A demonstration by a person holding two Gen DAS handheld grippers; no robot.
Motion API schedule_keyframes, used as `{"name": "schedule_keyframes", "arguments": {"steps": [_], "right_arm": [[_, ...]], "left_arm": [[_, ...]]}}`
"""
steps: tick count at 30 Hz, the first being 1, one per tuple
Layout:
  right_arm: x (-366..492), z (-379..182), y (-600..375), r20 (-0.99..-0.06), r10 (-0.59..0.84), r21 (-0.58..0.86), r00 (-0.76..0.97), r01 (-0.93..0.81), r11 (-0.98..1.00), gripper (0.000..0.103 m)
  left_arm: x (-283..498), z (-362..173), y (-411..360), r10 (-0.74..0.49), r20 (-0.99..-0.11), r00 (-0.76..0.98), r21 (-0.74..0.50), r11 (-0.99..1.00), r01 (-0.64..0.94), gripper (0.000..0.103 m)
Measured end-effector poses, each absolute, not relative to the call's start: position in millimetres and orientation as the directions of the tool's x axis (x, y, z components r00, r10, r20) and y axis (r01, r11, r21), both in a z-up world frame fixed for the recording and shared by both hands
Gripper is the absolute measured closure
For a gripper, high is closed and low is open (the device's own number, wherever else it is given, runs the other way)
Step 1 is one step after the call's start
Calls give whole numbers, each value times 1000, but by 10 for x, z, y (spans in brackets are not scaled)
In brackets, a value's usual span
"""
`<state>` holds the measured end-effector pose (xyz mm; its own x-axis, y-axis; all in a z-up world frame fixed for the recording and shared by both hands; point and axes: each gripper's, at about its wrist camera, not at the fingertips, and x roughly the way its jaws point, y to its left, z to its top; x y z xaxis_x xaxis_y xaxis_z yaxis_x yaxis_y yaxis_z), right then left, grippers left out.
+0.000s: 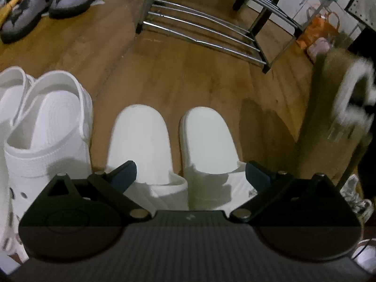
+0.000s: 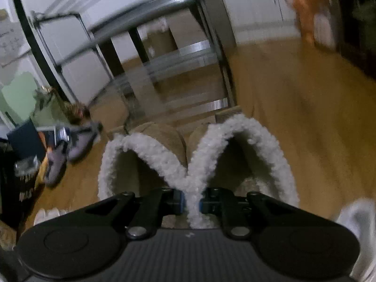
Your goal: Organize scattered shoes
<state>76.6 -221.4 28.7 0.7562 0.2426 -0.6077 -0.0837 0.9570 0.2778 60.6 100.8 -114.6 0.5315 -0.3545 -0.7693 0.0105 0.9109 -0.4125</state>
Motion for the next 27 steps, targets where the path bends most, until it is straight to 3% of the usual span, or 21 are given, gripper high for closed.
{"name": "schedule_keyframes", "arguments": {"steps": [5, 11, 13, 17, 21, 27], "right_arm": [[1223, 1482, -2109, -515, 274, 235, 812, -174, 956, 92], [1913, 3072, -1701, -445, 266, 128, 855, -233, 964, 92], [2328, 3679, -1472, -447, 233, 95, 864, -213, 972, 92], [3048, 4370, -1144, -466, 181, 111, 866, -146, 983, 92], [3964, 4602, -783, -499, 86, 66, 862, -61, 996, 92], [4748, 4474, -682, -524, 15, 130, 852, 62, 990, 92]], "left_arm": [[617, -1028, 953, -370, -756, 540, -411, 910, 49, 2], [862, -413, 793, -417, -705, 574, -419, 897, 137, 2], [959, -161, 753, -441, -672, 595, -442, 883, 156, 2], [1086, 186, 661, -445, -633, 633, -437, 881, 182, 2], [1181, 234, 630, -460, -624, 632, -470, 867, 167, 2], [1286, 54, 633, -483, -642, 595, -507, 850, 144, 2]]}}
